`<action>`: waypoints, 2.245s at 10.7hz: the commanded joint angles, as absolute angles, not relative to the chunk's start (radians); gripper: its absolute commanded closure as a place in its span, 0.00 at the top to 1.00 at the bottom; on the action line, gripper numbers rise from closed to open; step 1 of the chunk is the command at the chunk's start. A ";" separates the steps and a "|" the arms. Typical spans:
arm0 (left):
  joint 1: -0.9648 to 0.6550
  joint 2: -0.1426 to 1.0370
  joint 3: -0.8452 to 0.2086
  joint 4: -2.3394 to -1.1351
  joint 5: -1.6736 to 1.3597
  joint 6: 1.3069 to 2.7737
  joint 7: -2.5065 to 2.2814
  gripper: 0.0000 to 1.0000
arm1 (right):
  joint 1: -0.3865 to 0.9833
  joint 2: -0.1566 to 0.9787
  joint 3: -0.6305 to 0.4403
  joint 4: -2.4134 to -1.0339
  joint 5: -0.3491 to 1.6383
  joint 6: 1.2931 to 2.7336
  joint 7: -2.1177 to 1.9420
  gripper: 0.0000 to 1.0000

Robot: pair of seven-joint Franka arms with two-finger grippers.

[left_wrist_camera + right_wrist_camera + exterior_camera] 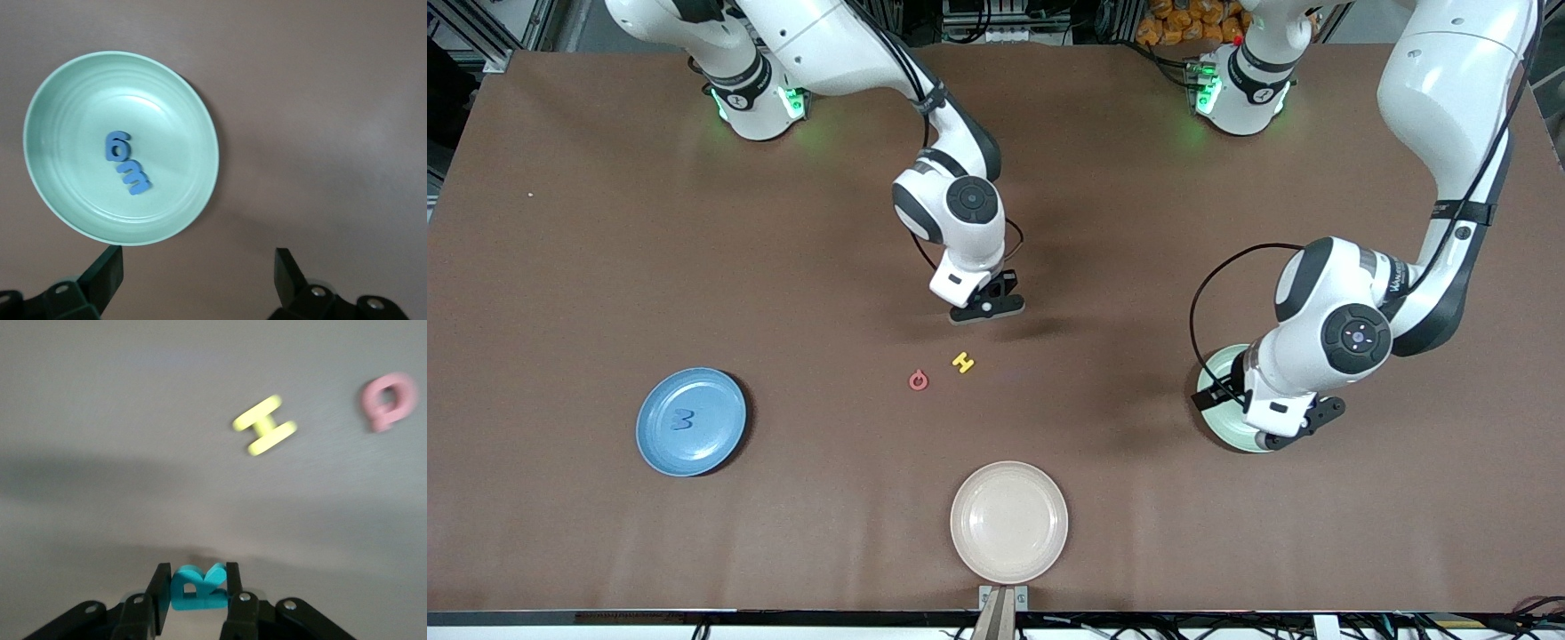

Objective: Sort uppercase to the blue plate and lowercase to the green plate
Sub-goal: 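Drop the R on the blue plate while the left gripper reaches the h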

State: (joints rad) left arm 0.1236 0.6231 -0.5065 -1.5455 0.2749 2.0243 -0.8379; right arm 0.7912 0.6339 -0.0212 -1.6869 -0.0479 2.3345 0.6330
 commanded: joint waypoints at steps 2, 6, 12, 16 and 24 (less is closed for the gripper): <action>0.022 0.643 -0.505 -1.499 0.261 2.017 -0.790 1.00 | 0.633 0.572 -0.012 -1.718 -0.061 2.312 0.456 0.00; -0.084 0.634 -0.529 -1.529 0.258 2.010 -0.834 1.00 | 0.398 0.572 -0.012 -1.709 -0.064 2.315 0.076 0.00; -0.288 0.635 -0.601 -1.672 0.259 2.138 -1.372 1.00 | 0.103 0.568 -0.011 -1.698 -0.061 2.322 -0.569 0.00; -0.389 0.649 -0.601 -1.827 0.268 2.352 -1.539 1.00 | 0.057 0.578 -0.011 -1.675 -0.052 2.324 -0.658 1.00; -0.460 0.712 -0.580 -1.835 0.342 2.433 -1.572 0.87 | 0.081 0.592 -0.011 -1.666 -0.049 2.326 -0.647 1.00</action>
